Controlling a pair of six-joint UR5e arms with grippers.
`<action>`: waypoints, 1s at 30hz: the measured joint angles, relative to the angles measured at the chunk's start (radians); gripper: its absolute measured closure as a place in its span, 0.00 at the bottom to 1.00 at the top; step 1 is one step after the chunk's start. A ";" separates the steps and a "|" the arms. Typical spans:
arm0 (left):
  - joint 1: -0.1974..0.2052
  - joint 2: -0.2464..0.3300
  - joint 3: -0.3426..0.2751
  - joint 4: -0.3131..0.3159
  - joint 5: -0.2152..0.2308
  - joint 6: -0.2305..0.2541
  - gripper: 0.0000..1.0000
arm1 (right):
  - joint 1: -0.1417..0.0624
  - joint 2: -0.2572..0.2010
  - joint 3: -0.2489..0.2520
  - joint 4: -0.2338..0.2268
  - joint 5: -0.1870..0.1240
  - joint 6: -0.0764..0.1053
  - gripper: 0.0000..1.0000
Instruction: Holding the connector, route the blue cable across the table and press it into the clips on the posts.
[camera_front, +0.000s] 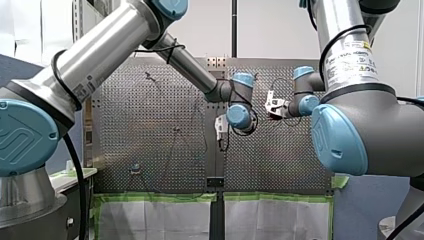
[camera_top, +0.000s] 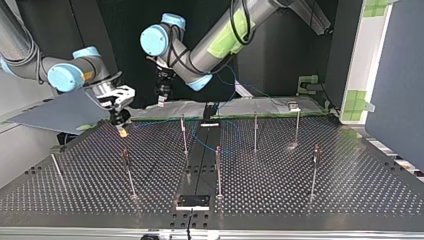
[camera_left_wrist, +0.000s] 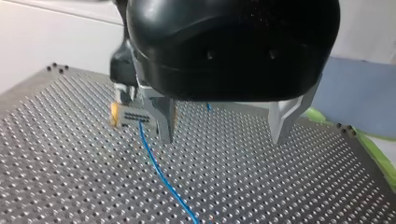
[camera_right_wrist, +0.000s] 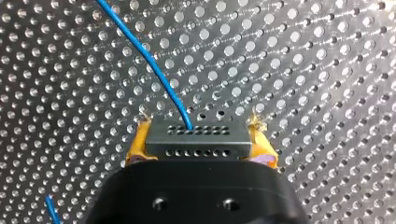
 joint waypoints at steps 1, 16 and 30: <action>-0.002 -0.008 0.008 -0.003 -0.008 -0.003 0.00 | -0.001 -0.001 0.001 0.000 0.000 0.000 1.00; 0.006 -0.054 0.136 -0.014 -0.103 -0.020 0.00 | -0.024 -0.016 0.029 0.001 0.000 -0.016 1.00; 0.023 -0.167 0.254 -0.073 -0.081 -0.048 0.00 | -0.022 -0.029 0.032 -0.002 -0.032 -0.020 1.00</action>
